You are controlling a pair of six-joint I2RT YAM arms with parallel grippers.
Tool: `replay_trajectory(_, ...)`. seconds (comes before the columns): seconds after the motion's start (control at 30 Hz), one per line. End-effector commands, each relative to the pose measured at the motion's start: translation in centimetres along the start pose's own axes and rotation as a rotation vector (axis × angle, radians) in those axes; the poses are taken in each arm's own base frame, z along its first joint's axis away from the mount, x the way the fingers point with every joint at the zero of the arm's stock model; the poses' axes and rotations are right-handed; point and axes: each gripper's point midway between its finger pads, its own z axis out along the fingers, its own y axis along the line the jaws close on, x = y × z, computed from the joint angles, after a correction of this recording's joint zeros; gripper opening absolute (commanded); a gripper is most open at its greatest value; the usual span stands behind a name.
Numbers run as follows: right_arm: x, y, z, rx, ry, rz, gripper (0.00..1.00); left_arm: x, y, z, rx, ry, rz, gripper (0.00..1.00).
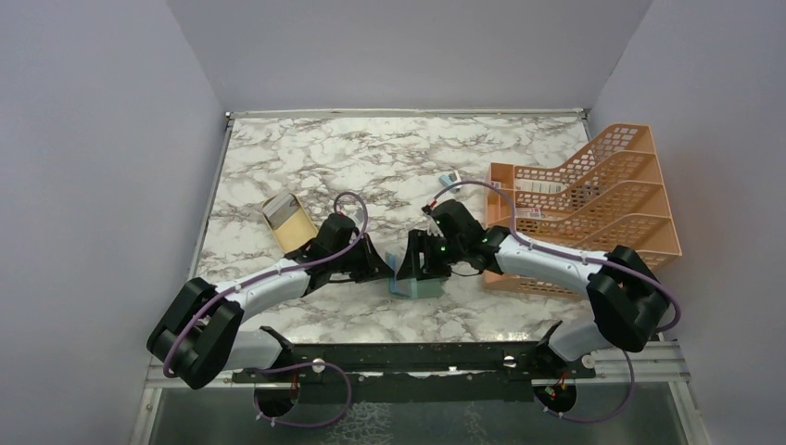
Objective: Put the credit cards into the card holder
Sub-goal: Open the card holder at the center of the board.
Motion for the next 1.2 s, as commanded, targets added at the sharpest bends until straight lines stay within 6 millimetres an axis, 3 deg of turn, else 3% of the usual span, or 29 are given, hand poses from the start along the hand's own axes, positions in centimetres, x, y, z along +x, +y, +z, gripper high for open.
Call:
replay_trajectory(0.0,-0.3,1.8,1.0,-0.052,0.0,-0.003,0.65,-1.0,-1.4,-0.3,0.023,-0.039,0.031,0.0)
replay_trajectory(0.27,0.4,0.4,2.9,-0.001,0.028,-0.013,0.65,-0.7,-1.7,-0.3,0.049,-0.026,0.037,0.0)
replay_trajectory(0.4,0.5,-2.2,3.4,0.137,0.045,-0.015,0.62,-0.4,-1.4,-0.3,0.044,-0.019,0.04,0.0)
replay_trajectory(0.83,1.8,-7.8,0.2,0.389,-0.016,-0.013,0.59,0.5,-1.1,-0.4,0.048,0.023,0.051,0.0)
replay_trajectory(1.03,1.8,-8.6,-0.7,0.442,-0.03,-0.008,0.56,0.3,-1.8,-0.5,0.065,0.03,0.073,0.19)
replay_trajectory(1.1,1.5,-8.8,-1.1,0.467,-0.04,-0.01,0.55,0.3,-1.8,-0.5,0.063,0.03,0.074,0.19)
replay_trajectory(1.17,1.0,-9.0,-1.7,0.504,-0.051,-0.012,0.55,0.3,-1.9,-0.5,0.065,0.03,0.074,0.12)
